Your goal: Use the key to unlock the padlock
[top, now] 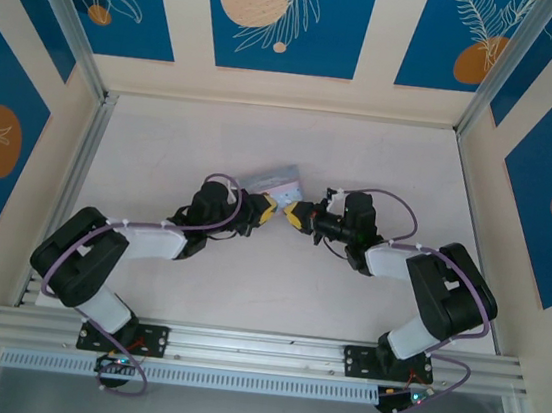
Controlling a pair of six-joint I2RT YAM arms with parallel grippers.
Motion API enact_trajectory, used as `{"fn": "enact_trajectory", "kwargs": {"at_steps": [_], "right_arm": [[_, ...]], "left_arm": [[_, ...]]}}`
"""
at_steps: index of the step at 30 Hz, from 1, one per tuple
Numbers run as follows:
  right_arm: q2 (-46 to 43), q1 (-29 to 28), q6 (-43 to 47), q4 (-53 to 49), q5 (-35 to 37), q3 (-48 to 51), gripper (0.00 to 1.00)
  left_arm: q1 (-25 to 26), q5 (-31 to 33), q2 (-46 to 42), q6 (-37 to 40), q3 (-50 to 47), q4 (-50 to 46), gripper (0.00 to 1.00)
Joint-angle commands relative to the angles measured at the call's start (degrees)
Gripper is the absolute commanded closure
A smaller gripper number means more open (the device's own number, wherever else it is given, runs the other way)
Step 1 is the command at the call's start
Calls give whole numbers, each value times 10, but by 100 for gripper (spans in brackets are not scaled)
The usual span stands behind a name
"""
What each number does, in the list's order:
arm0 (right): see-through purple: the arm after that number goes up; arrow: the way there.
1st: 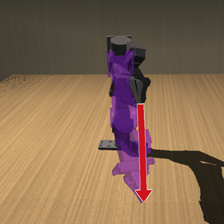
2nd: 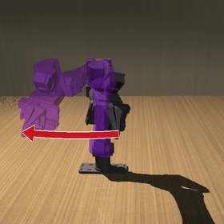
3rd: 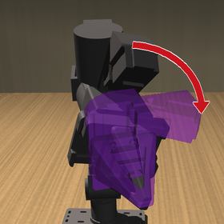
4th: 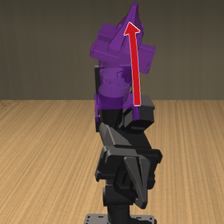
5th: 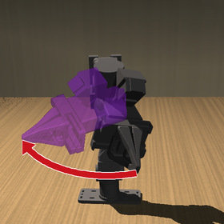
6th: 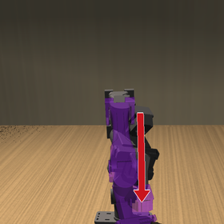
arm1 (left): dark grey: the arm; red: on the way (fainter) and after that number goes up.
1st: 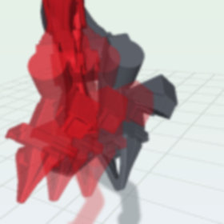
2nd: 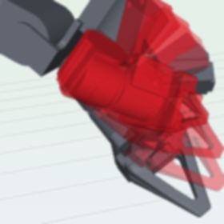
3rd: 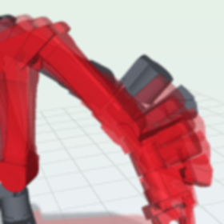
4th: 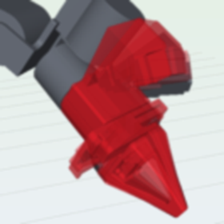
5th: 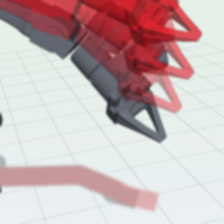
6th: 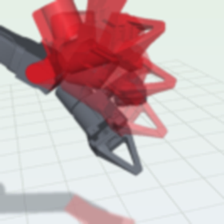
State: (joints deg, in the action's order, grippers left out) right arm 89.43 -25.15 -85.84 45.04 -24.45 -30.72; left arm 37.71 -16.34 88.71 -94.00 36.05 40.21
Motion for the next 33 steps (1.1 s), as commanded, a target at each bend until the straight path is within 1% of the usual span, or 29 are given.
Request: {"fn": "enact_trajectory", "kwargs": {"at_steps": [1, 4, 8, 17, 21, 28, 33], "right_arm": [[0, -4, 14, -14, -6, -17, 100], [10, -4, -27, 4, -14, -21, 100], [31, -6, -92, 63, -19, -21, 100], [34, -14, -148, 58, -17, -32, 100], [34, -14, -143, 51, -17, -35, 100], [40, -14, -129, 37, -17, -44, 100], [34, -17, -83, -8, -21, -67, 100]], "left_arm": [[19, -28, -28, -6, 31, 20, 100], [20, -24, -30, -4, 30, 19, 100], [21, -23, -30, 2, 28, 22, 100], [22, -16, -38, 6, 26, 8, 100], [23, -14, -43, -3, 28, -7, 100], [24, -2, -65, -19, 32, -71, 100], [24, -11, -63, -16, 38, -85, 100]]}}
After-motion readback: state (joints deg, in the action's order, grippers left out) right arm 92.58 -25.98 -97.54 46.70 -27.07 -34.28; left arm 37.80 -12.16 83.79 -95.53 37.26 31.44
